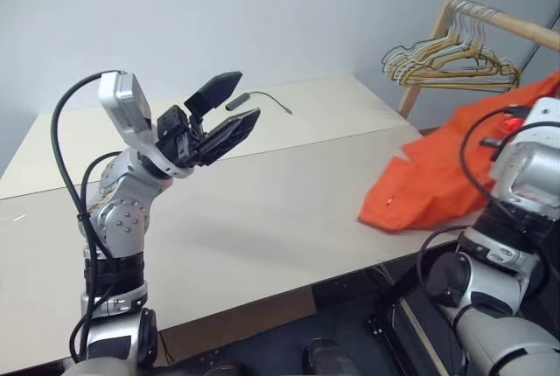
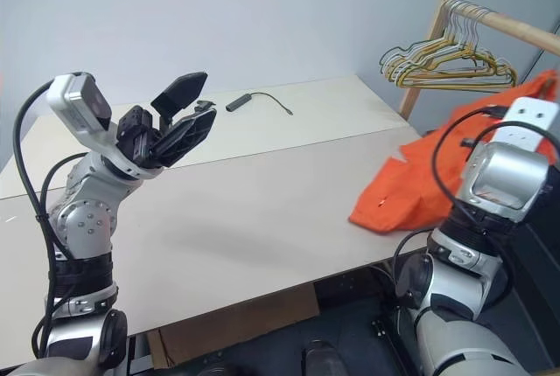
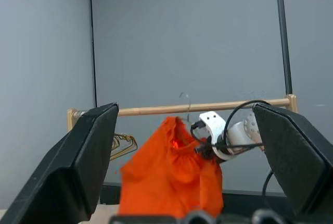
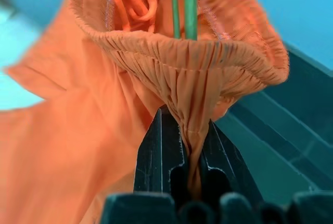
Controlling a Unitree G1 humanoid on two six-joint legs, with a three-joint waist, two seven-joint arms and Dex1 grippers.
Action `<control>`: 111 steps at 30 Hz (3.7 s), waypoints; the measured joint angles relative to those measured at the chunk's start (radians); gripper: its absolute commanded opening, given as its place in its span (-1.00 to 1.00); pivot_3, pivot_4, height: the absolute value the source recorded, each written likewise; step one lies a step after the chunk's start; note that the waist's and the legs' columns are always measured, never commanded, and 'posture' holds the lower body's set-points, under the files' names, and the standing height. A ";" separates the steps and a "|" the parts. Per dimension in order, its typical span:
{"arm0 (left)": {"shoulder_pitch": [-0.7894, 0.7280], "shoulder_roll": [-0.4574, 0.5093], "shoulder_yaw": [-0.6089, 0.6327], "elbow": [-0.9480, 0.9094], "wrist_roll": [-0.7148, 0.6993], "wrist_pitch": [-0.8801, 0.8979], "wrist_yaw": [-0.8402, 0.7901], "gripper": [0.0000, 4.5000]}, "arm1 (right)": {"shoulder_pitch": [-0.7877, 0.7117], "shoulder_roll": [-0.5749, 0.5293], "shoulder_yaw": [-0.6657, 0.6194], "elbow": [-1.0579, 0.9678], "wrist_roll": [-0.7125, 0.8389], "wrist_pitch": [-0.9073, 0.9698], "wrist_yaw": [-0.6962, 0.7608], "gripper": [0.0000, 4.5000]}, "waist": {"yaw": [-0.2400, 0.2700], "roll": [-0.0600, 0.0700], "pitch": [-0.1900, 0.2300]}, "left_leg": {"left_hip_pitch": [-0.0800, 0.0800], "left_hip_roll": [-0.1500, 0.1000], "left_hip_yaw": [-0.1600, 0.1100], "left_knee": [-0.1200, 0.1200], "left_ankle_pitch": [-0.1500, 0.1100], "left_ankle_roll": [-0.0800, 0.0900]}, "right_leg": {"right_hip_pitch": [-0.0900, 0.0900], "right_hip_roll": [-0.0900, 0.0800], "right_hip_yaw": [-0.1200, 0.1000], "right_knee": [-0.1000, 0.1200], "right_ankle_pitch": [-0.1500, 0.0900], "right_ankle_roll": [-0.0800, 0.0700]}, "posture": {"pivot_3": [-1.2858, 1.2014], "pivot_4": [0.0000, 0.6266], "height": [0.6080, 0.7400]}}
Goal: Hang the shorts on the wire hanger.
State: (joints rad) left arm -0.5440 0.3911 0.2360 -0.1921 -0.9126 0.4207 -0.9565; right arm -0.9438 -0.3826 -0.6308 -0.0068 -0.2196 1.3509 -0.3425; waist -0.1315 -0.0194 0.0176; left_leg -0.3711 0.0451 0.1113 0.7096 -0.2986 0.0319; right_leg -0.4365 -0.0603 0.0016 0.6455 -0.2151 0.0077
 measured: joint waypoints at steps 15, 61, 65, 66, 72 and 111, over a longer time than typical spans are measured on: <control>0.004 -0.011 -0.007 -0.021 -0.048 0.000 -0.017 0.99 | -0.251 -0.237 -0.225 0.501 0.130 -0.119 -0.042 -1.00 | -0.038 0.003 0.001 | 0.003 -0.012 0.000 -0.015 0.003 0.006 | 0.003 0.001 0.018 -0.006 -0.002 0.006 | -0.08 -1.00 1.00; 0.054 -0.022 -0.016 -0.061 -0.067 -0.009 -0.057 1.00 | -0.005 -0.304 0.276 0.422 0.081 -0.479 -0.221 0.98 | -0.049 0.005 0.001 | 0.004 -0.016 0.002 -0.016 -0.001 0.016 | 0.013 0.003 0.041 -0.021 -0.001 0.022 | -0.06 -1.00 1.00; 0.054 -0.019 -0.016 -0.060 -0.067 -0.009 -0.060 1.00 | 0.030 -0.301 0.421 0.326 0.022 -0.629 -0.154 0.98 | -0.050 0.005 0.001 | 0.006 -0.016 0.003 -0.016 -0.001 0.016 | 0.014 0.004 0.041 -0.020 -0.001 0.022 | -0.04 -1.00 1.00; 0.054 -0.017 -0.015 -0.058 -0.066 -0.009 -0.060 1.00 | 0.041 -0.301 0.449 0.309 0.011 -0.658 -0.125 0.98 | -0.048 0.005 0.001 | 0.008 -0.016 0.003 -0.016 -0.001 0.016 | 0.014 0.004 0.041 -0.020 -0.001 0.022 | -0.04 -1.00 1.00; 0.131 0.072 0.007 -0.041 0.035 -0.046 -0.037 1.00 | 0.121 -0.245 0.666 0.229 0.000 -0.782 0.164 0.98 | -0.046 0.005 0.001 | 0.012 -0.015 0.003 -0.016 -0.001 0.017 | 0.015 0.004 0.042 -0.019 -0.001 0.022 | 0.00 -1.00 1.00; 0.771 0.258 0.153 -0.342 0.188 -0.027 0.149 1.00 | 0.409 -0.140 0.998 -0.135 0.120 -0.904 1.029 0.98 | 0.232 0.000 0.002 | 0.003 -0.013 0.002 -0.016 -0.001 0.014 | 0.008 0.001 0.027 -0.019 -0.002 0.015 | 0.23 -1.00 1.00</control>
